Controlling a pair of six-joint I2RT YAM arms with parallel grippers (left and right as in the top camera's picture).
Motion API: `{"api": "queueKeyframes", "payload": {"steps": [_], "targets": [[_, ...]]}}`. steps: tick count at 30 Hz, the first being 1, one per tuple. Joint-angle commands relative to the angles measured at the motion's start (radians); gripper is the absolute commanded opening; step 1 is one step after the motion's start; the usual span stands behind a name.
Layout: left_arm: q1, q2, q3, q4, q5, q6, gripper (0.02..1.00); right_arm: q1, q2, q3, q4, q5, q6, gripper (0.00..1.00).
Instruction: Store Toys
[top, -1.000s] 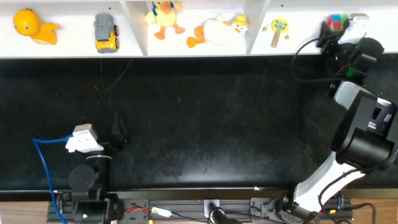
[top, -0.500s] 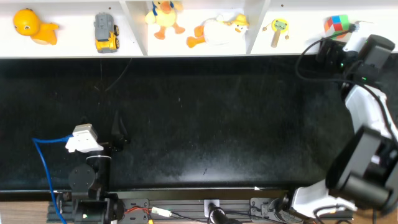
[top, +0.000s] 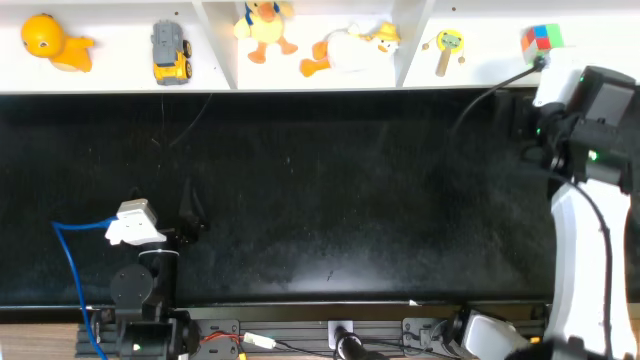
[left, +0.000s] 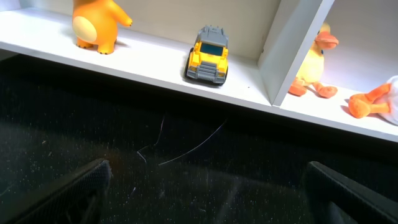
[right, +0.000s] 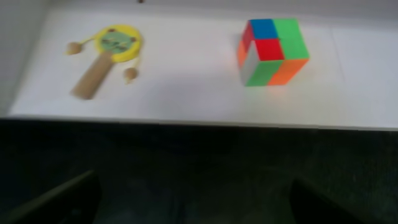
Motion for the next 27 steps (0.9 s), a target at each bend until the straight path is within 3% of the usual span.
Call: {"api": "queueKeyframes", "payload": {"steps": [1,9,27], "targets": [[0.005,-0.01,-0.003,0.0,0.01,-0.003,0.998,0.029,-0.142,-0.002,-0.088,-0.008,-0.021,1.0],[0.005,-0.01,-0.003,0.0,0.01,-0.003,0.998,0.042,-0.357,-0.002,-0.302,-0.026,-0.021,0.998],[0.005,-0.01,-0.003,0.0,0.01,-0.003,0.996,0.042,-0.361,-0.002,-0.309,-0.023,-0.021,0.996]]}}
